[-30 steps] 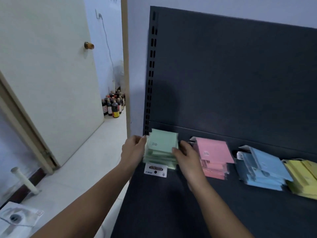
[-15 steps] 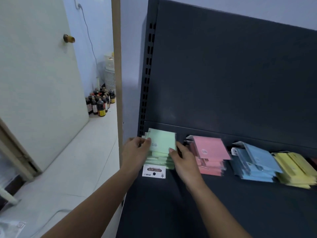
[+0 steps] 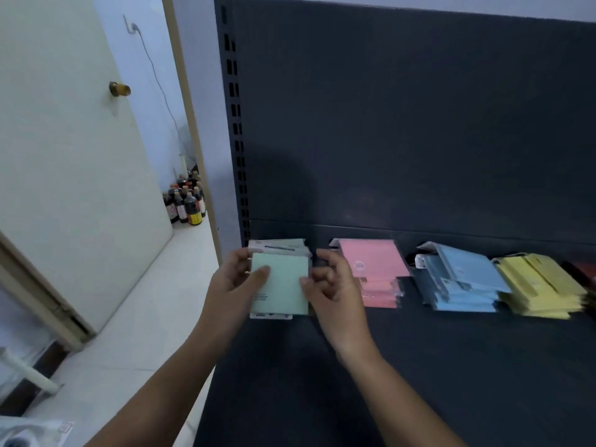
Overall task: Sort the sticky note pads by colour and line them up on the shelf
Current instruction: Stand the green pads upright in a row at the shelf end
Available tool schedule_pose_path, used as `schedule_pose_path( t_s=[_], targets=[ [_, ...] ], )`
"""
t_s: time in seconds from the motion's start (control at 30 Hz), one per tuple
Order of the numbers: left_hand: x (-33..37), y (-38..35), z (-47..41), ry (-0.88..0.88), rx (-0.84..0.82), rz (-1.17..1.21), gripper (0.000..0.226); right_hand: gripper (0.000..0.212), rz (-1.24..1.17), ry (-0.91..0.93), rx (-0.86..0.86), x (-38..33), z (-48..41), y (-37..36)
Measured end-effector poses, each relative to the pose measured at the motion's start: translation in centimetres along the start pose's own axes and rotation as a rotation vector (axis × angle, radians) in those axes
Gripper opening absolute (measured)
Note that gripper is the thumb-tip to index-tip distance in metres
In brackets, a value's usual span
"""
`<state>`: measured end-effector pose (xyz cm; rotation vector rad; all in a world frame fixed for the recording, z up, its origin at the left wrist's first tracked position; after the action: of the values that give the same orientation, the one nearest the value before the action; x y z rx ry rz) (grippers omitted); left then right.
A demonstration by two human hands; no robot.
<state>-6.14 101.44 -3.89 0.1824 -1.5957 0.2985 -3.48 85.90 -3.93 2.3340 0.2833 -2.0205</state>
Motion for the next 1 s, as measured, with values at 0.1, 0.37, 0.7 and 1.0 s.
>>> schedule_pose_path(
  t_s=[0.1, 0.37, 0.7, 1.0],
  targets=[
    [-1.5, 0.3, 2.3, 0.041, -0.012, -0.090, 0.024, 0.050, 0.094, -0.129, -0.176, 1.8, 2.3, 0.1],
    [-5.0, 2.0, 6.4, 0.011, 0.054, -0.595, 0.042, 0.042, 0.659, -0.043, -0.368, 4.4, 4.9, -0.3],
    [-2.8, 2.4, 4.0, -0.151, 0.258, -0.807, 0.049, 0.031, 0.757, 0.140, -0.085, 1.3, 2.1, -0.3],
    [-2.7, -0.4, -0.9, -0.022, 0.117, -0.871, 0.046, 0.036, 0.352, -0.130, 0.038, 1.8, -1.7, -0.9]
  ],
)
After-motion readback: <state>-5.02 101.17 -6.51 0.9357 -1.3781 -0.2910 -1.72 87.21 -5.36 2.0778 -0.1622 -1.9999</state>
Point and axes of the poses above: each hand's wrist, its own z-axis away from the middle knuckle, its own y-axis out of the back of the hand, x = y × z, the point moved 6 cm from there along -z, towards the middle knuckle, and after that the axes turned 1 degree about y, right-handed, at the moved point
